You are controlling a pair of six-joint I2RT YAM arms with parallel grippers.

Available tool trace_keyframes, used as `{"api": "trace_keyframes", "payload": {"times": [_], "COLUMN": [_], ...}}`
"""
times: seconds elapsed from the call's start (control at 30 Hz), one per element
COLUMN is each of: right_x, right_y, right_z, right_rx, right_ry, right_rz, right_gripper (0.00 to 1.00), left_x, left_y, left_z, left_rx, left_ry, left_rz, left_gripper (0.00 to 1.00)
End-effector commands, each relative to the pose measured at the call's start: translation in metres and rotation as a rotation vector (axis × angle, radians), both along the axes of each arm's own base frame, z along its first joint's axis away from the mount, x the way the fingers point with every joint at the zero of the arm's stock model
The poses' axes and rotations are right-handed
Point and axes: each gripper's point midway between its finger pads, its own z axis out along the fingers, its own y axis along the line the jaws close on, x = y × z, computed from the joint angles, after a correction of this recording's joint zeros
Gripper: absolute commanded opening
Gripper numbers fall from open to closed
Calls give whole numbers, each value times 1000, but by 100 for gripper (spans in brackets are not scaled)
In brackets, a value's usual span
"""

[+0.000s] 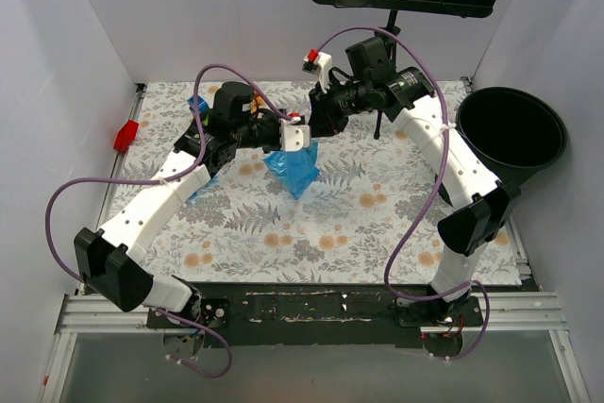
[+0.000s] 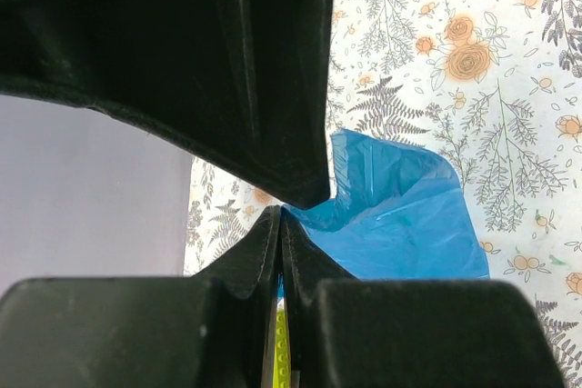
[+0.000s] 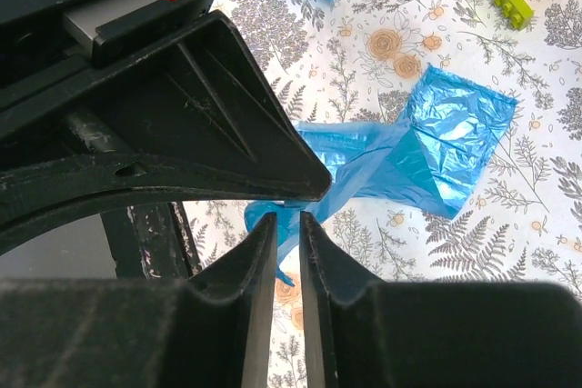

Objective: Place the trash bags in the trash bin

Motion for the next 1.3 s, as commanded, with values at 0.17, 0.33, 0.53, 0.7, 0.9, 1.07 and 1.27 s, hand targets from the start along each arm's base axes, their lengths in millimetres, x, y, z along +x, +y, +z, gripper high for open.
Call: {"api": "trace_keyframes", "payload": {"times": [0.17,0.33,0.53,0.7,0.9,1.07,1.27], "right_x": [-7,-11,-6,0,4,14,13], "right_y": [8,11,12,11,11,6,8], "right_z": [16,15,8,4,5,3,2], "right_rx": [72,86,74,60,67,42,48], "right_ry": [15,43,52,47,37,4,9], "right_rz": [55,82,74,51,42,1,23], "right_gripper": [38,40,36,30,19,37,38], "left_x": [9,14,15,12,10,9,11], "left_y": [3,3,2,2,2,2,0], "left_z": [9,10,15,18,16,17,16], "left_rx": [-1,1,-19,-35,-34,-36,-36], "left_ry": [-13,-15,-6,-8,-5,-8,-1], "left_rz": [52,76,87,79,75,66,70], "left_gripper": [0,0,0,0,0,0,0]}}
